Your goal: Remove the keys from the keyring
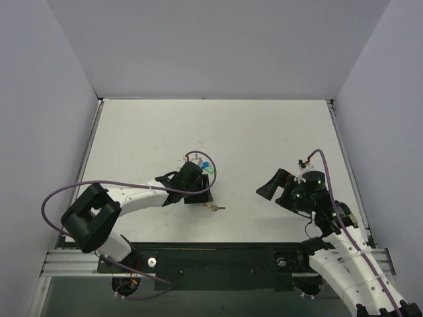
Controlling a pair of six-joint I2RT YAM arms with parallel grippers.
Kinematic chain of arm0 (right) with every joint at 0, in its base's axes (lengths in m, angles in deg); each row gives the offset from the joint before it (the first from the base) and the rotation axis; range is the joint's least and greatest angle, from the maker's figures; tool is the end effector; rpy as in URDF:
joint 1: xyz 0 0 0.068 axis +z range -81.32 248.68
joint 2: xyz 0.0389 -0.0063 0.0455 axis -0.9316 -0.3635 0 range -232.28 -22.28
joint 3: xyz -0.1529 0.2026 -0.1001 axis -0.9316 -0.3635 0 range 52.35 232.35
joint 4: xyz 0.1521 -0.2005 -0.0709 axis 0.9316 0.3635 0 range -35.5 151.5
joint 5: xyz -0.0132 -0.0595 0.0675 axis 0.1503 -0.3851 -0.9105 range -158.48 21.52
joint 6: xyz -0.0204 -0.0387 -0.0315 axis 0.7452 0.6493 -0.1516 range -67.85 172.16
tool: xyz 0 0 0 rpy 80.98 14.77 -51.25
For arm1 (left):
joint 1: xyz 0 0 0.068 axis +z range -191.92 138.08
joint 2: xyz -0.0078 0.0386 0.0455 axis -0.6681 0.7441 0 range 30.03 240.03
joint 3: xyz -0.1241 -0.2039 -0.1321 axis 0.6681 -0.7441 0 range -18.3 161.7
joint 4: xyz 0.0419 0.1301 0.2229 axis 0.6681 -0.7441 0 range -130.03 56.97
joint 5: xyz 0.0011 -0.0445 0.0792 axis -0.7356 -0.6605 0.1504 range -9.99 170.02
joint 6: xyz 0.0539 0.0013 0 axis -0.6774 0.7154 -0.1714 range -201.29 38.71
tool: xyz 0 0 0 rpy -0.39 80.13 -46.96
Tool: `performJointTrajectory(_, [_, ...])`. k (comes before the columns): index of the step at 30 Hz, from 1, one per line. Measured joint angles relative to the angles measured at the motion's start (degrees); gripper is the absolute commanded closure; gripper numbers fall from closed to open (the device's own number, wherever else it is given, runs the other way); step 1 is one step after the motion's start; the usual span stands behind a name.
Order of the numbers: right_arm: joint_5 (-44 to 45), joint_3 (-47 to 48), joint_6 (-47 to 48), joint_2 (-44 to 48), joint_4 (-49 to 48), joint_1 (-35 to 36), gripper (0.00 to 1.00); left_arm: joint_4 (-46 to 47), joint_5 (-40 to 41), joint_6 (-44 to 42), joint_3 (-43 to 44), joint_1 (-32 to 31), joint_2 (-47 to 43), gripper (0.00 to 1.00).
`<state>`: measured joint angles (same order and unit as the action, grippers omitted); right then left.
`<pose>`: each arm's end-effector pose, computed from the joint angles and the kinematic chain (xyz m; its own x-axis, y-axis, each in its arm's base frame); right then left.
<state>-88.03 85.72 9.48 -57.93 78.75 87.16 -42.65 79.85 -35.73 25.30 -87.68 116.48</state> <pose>0.1374 0.0585 0.2695 -0.7065 0.4374 -0.5563 -0.1410 0.6833 0.7164 0.2028 -0.2083 0.1674 -0.8998 -0.0993 -0.4248 0.1075 0.8933 -0.4364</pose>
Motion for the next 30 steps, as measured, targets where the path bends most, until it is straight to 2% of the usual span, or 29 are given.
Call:
performJointTrajectory(14, [0.0, 0.0, 0.1, 0.0, 0.0, 0.0, 0.00, -0.5, 3.2, 4.4, 3.4, -3.0, 5.5, 0.54])
performJointTrajectory(18, [0.0, 0.0, 0.1, 0.0, 0.0, 0.0, 0.00, -0.8, 4.2, 5.4, 3.9, -3.9, 6.2, 0.65])
performJointTrajectory(26, [0.0, 0.0, 0.3, 0.0, 0.0, 0.0, 0.00, -1.6, 4.5, 6.6, 4.0, -4.2, 6.6, 1.00])
performJointTrajectory(30, [0.0, 0.0, 0.3, 0.0, 0.0, 0.0, 0.00, -1.4, 4.5, 6.8, 4.6, -4.6, 6.6, 1.00])
